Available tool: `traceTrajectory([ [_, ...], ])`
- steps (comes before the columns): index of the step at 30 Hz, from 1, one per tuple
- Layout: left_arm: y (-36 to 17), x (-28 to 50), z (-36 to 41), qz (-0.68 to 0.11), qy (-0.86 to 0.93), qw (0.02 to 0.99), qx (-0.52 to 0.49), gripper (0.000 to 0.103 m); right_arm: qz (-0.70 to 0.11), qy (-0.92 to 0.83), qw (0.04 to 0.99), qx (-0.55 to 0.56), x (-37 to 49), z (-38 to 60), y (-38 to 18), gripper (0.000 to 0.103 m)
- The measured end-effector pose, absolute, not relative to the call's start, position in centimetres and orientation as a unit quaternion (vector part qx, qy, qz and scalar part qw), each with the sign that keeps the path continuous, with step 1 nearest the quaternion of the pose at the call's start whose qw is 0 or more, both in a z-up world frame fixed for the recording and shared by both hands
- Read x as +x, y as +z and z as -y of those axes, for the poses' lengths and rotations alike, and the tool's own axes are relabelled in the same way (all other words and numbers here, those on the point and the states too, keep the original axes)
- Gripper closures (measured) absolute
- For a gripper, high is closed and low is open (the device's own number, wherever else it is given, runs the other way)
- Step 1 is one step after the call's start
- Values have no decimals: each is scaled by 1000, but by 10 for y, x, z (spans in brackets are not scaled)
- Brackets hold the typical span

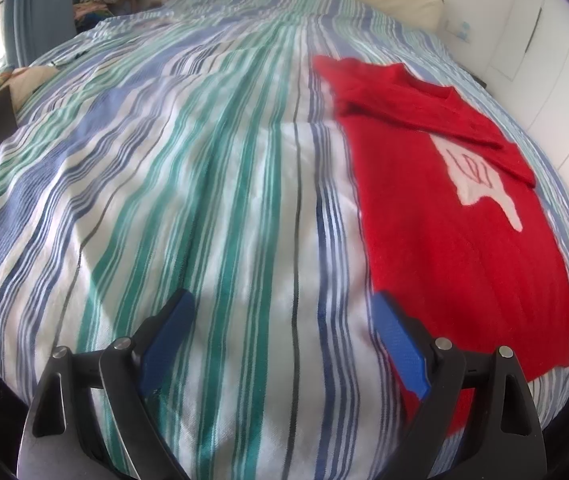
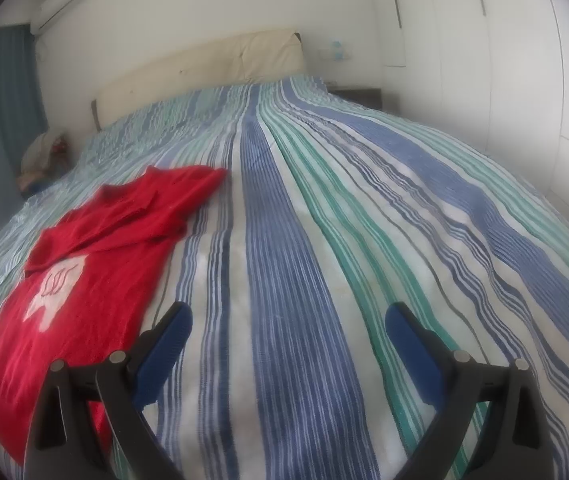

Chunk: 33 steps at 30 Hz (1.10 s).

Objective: Fold small clothes
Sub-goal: 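Grasp the hem with the left gripper while the right gripper grasps the hem, fold toward the collar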

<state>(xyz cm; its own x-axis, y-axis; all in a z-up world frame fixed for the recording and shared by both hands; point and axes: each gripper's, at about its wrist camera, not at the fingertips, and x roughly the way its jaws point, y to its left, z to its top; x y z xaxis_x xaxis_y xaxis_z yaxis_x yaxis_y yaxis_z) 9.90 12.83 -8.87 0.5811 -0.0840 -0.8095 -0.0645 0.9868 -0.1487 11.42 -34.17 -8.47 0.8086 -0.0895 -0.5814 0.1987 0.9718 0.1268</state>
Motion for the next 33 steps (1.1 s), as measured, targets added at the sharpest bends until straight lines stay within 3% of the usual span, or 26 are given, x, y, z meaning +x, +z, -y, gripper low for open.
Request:
traceTrajectory([
  [10, -85, 97, -132, -463, -11, 883, -81, 12, -297, -77, 947, 95, 110, 341, -81, 7],
  [16, -73, 83, -147, -466, -60, 875, -115, 12, -325, -27, 933, 154, 92, 337, -50, 7],
  [20, -75, 81, -121, -482, -132, 859, -114, 13, -378, 98, 897, 205, 71, 309, -47, 7],
  [23, -83, 81, -95, -505, -160, 844, -87, 23, -435, 177, 857, 212, 61, 273, -64, 9],
  [28, -82, 66, -73, -519, -171, 836, -57, 28, -514, 205, 803, 221, 52, 240, -104, 22],
  [29, -83, 64, -68, -522, -176, 832, -59, 31, -518, 206, 799, 225, 52, 239, -111, 25],
  [30, -85, 64, -64, -525, -180, 830, -59, 48, -521, 208, 796, 226, 53, 237, -117, 36],
  [31, -86, 63, -62, -526, -186, 828, -63, 85, -525, 204, 795, 226, 56, 236, -123, 49],
  [32, -87, 64, -61, -531, -193, 822, -72, 97, -526, 201, 794, 228, 60, 235, -128, 59],
  [33, -87, 65, -63, -536, -192, 818, -83, 97, -528, 201, 791, 234, 65, 235, -131, 89],
])
